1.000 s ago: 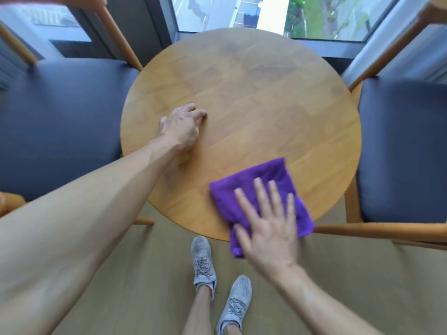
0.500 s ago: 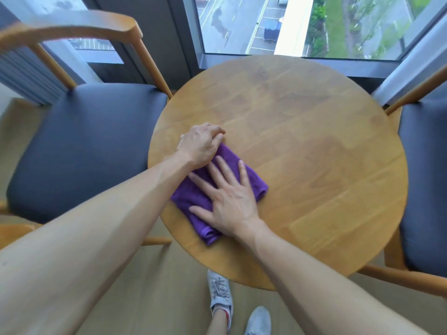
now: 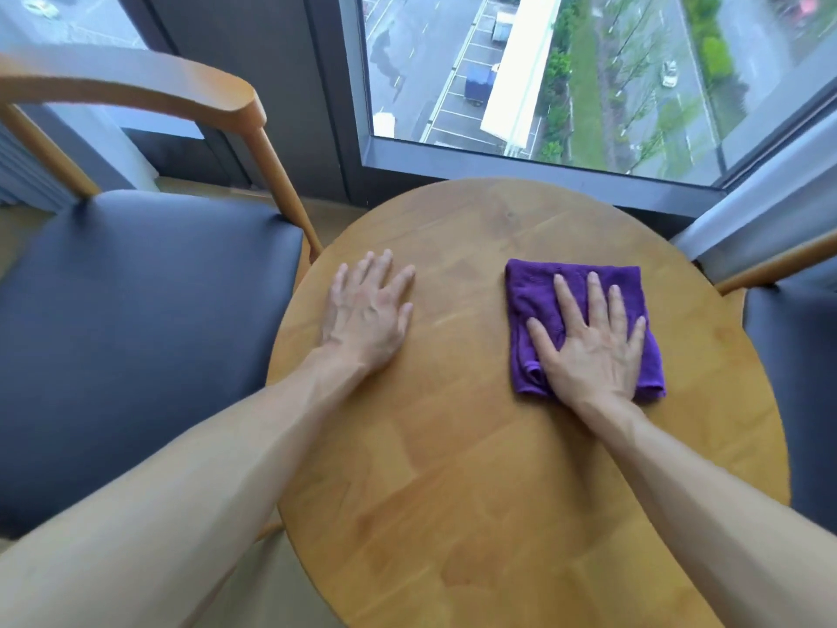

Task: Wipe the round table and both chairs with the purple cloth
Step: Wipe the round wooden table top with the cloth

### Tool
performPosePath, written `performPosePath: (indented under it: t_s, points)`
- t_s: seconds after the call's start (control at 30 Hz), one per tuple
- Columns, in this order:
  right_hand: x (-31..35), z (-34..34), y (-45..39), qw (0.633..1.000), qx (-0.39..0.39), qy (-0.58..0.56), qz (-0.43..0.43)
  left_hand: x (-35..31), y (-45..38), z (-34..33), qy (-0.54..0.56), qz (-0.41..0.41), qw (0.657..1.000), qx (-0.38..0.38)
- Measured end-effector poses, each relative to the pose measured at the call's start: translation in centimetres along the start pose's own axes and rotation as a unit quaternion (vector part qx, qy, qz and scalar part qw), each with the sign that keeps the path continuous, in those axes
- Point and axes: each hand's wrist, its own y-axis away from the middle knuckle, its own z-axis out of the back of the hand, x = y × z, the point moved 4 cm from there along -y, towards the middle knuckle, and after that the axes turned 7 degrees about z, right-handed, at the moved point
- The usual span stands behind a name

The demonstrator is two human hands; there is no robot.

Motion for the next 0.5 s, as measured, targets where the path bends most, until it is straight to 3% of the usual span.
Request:
performPosePath:
  t_s: [0.3, 0.5]
  points:
    - [7.1, -0.2, -9.6, 0.993, 0.007, 0.012, 0.115, -3.8, -0.8, -2.7, -0.016, 0.094, 0.995, -0.016]
    - [9.1, -0.3, -14.9, 0.986, 0.009, 0.010, 0.168, -6.4, -6.9, -1.3, 0.040, 0.107, 0.992, -0.048]
